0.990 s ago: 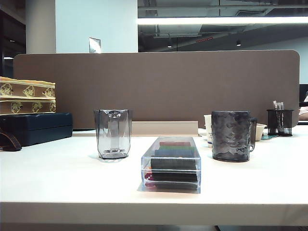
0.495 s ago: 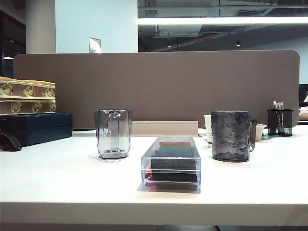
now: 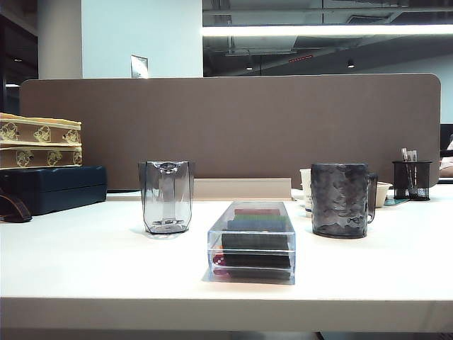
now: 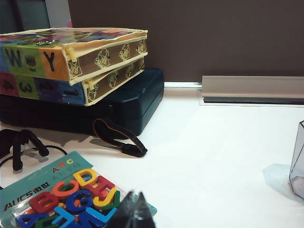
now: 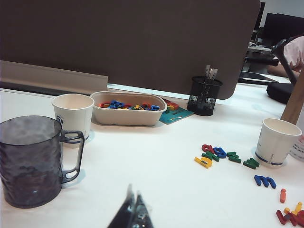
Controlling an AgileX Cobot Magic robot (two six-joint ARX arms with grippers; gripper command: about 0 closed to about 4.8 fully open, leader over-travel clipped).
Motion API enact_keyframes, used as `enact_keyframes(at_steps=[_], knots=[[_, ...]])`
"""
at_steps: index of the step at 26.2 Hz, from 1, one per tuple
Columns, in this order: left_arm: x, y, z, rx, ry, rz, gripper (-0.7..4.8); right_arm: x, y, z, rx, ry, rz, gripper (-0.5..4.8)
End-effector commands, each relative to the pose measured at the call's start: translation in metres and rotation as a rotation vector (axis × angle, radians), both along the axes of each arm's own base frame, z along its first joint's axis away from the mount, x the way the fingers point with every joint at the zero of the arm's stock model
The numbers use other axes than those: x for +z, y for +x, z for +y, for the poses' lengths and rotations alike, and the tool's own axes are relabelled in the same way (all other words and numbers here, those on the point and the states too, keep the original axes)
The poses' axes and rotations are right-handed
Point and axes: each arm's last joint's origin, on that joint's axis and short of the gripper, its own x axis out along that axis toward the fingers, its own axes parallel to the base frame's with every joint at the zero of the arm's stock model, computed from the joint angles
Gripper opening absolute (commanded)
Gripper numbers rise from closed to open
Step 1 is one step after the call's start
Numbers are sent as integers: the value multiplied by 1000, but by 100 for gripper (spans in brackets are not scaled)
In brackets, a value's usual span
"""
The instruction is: Pick up the letter "c" and put it in the paper cup.
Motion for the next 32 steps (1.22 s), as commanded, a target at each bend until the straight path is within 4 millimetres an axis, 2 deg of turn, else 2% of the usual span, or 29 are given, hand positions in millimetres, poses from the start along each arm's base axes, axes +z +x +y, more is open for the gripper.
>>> enact_keyframes(at_steps=[1, 19, 32], knots=[[2, 0, 0, 0, -3, -12, -6, 0, 0, 0, 1, 6, -11, -1], [2, 0, 0, 0, -3, -12, -6, 5, 0, -3, -30, 67, -63, -1], [2, 0, 0, 0, -3, -13, -6, -4, 0, -3, -43, 67, 29, -1]])
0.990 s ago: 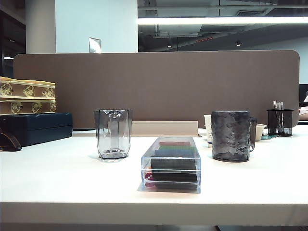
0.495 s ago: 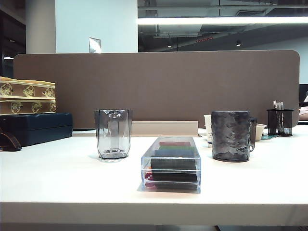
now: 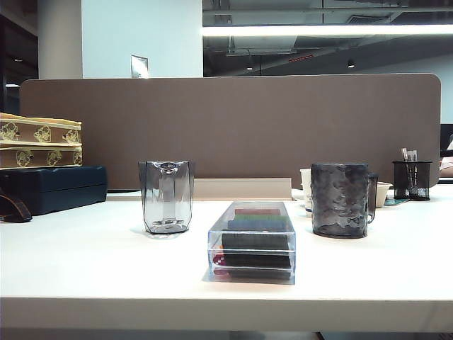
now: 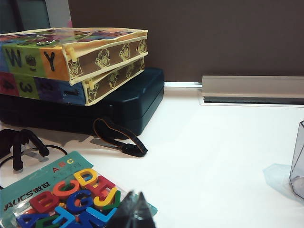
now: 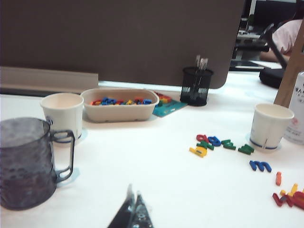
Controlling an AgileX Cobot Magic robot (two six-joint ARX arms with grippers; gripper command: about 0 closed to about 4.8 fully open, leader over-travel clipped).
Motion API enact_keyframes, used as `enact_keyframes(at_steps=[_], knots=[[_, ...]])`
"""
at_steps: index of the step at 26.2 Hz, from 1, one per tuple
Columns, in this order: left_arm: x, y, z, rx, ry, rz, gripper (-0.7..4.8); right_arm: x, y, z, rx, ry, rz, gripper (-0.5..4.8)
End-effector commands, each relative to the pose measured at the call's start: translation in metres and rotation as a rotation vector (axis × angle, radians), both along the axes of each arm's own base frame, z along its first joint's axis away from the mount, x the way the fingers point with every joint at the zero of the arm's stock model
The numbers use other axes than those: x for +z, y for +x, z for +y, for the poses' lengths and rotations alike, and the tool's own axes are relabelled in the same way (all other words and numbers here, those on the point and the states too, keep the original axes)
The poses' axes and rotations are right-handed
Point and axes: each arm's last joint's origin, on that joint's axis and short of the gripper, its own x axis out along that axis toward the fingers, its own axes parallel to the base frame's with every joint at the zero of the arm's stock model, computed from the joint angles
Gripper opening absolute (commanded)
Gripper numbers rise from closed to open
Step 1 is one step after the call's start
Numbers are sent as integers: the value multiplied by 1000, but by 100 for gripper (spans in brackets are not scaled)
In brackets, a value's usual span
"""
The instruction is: Pick up the letter "c" and put it in the paper cup.
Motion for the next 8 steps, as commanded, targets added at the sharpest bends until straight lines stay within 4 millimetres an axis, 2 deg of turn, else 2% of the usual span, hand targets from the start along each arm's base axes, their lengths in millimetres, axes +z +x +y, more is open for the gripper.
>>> enact_keyframes(at_steps=[1, 8], knots=[[2, 0, 0, 0, -3, -13, -6, -3, 0, 0, -3, 4, 13, -1], [2, 0, 0, 0, -3, -13, -6, -3, 0, 0, -3, 4, 17, -1]])
